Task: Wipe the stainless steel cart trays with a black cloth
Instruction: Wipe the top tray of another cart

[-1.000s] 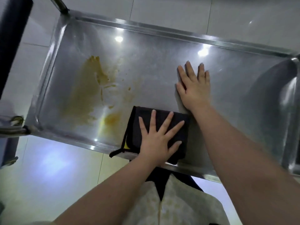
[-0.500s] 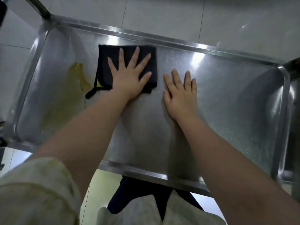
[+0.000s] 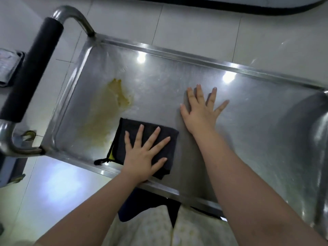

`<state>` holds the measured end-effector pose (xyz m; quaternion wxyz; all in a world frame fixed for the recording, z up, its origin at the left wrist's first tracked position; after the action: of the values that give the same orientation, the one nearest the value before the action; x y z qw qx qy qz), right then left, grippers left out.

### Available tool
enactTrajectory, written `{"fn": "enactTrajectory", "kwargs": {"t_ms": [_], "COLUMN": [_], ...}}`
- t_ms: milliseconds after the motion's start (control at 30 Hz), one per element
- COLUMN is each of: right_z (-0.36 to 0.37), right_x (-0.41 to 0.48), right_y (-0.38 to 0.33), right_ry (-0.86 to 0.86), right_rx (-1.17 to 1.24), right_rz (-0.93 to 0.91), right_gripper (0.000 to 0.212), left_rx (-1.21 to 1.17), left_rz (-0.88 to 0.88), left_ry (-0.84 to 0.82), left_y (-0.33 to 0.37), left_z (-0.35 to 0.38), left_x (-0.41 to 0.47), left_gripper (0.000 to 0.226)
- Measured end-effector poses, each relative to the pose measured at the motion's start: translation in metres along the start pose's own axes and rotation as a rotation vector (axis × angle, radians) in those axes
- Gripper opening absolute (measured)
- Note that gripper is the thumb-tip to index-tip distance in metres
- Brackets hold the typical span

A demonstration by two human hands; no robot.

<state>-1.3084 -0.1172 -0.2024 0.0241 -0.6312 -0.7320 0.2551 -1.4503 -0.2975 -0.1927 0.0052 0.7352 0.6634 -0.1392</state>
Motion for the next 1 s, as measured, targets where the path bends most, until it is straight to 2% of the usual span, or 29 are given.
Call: {"fn": "enactTrajectory", "kwargs": {"t_ms": [233, 433, 567, 700, 833, 1000], "right_z": [0.011, 0.014, 0.008, 0.005, 0.003, 0.003], "right_x": [0.003, 0.011, 0.015, 0.016, 0.017, 0.016], "right_y": [-0.002, -0.003, -0.002, 0.002, -0.002, -0.002], "right_ry": [0.088, 0.083, 0.094, 0.070, 0.066, 0.073], "right_rx": [-0.058, -0.070, -0.069, -0.048, -0.042, -0.062], "right_rz": [0.034, 0.057, 0.085, 0.126, 0.120, 0.122], "right_gripper": [0.059, 0.060, 0.061, 0.061, 0.062, 0.062], "left_rx": [-0.002, -0.059, -0.047, -0.041, -0.042, -0.018], "left_rz": [0.035, -0.014, 0.018, 0.095, 0.240, 0.299], "left_ry": [0.023, 0.005, -0.022, 0.025, 0.074, 0.078], "left_y": [-0.029, -0.106, -0.109, -0.092, -0.066, -0.040], "left_z": [0.001, -0.011, -0.017, -0.018, -0.009, 0.005], "left_x": [0.037, 0.195, 0.258, 0.224, 0.131, 0.034], "left_gripper": [0.069, 0.067, 0.068, 0.066, 0.066, 0.068]}}
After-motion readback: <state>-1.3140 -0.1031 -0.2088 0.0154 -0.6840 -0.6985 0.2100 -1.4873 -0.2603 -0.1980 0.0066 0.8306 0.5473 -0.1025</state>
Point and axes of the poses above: each hand's wrist, its own x-axis towards the middle knuckle, its own z-axis out of the palm, y = z × x, the point moved 8 cm from there along x, towards the middle knuckle, and after that the axes turned 15 degrees about x, right-handed, at the moved point
